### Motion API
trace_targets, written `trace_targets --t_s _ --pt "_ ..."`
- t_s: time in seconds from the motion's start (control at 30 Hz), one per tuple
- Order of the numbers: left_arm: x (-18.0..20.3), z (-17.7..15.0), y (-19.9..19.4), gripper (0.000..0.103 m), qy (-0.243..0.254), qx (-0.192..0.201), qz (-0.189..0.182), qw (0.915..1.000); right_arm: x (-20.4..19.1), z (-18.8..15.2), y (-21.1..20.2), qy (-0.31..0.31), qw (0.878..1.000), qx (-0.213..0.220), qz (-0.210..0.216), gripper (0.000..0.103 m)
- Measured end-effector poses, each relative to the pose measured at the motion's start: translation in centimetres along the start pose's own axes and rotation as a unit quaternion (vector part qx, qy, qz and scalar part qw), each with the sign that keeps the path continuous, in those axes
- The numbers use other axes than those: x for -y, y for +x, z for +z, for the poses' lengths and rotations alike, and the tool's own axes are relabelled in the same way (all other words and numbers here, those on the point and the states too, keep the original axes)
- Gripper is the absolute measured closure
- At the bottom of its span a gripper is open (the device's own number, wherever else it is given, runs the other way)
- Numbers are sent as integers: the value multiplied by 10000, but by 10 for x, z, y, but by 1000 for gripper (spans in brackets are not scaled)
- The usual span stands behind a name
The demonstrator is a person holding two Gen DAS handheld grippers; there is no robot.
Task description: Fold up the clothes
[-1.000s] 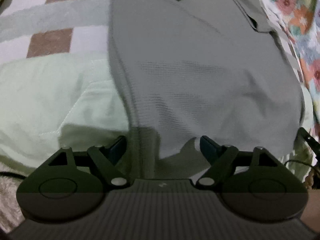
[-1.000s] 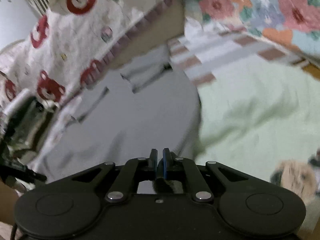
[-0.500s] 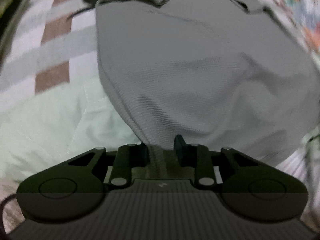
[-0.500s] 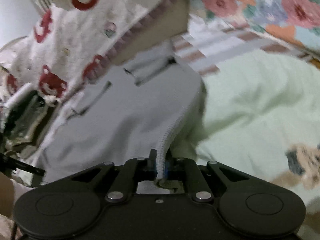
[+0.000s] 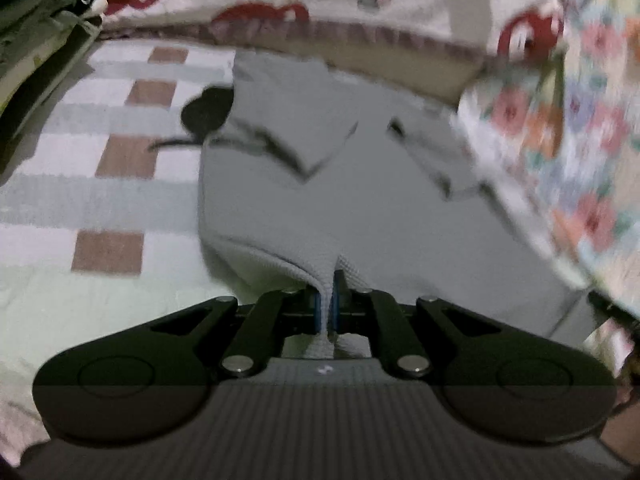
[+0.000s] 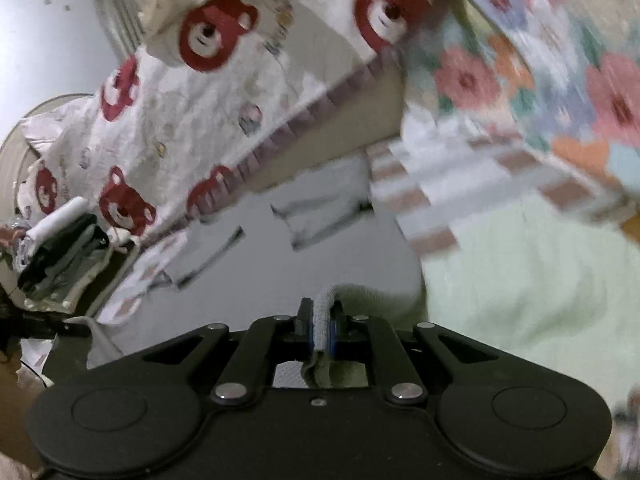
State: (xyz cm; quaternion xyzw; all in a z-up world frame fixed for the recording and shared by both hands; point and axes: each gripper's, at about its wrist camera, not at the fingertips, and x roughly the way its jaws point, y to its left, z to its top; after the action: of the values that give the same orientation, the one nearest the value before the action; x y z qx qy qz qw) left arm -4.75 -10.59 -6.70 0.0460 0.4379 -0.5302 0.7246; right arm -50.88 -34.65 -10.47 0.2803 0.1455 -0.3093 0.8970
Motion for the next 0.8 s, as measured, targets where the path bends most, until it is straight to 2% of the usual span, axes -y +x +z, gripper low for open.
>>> trace_targets --t_s 0.07,0.1,0.13,0.17,0.23,0.27,0.3,0.33,0.43,0.5,0.67,0.73,0.8 --pt "4 5 -6 98 -6 185 -38 9998 1 14 8 106 9998 111 138 93" --pt "9 7 -3 98 129 204 65 9997 1 21 13 159 9995 166 206 93" --pt "15 8 6 98 327 137 280 9990 5 27 19 348 9987 204 315 93" --pt "24 6 19 98 653 -69 674 9956 9 32 27 594 9970 233 439 93" --pt "38 0 41 99 1133 -370 1092 9868 11 42 46 783 9957 196 454 93" --pt "37 3 42 99 1024 -291 972 9896 9 46 54 766 9957 195 480 93" --pt "36 5 42 99 916 -211 856 9919 3 53 61 623 9965 207 521 93" --pt "34 11 41 99 854 -112 904 9922 -4 61 67 442 9972 220 560 93" --pt "30 36 33 99 1096 256 1217 9862 -25 86 79 -205 9977 276 587 93" --pt "27 56 29 99 1200 339 1355 9829 -32 106 89 -522 9966 277 568 93" --pt "18 112 50 99 1272 276 1370 9820 -28 153 129 -831 9964 6 136 93" --pt "11 131 72 98 1232 269 1490 9808 -21 171 152 -974 9950 -203 -72 93" --pt "12 143 99 99 1419 92 1645 9761 -17 188 178 -1229 9905 -503 -356 93"
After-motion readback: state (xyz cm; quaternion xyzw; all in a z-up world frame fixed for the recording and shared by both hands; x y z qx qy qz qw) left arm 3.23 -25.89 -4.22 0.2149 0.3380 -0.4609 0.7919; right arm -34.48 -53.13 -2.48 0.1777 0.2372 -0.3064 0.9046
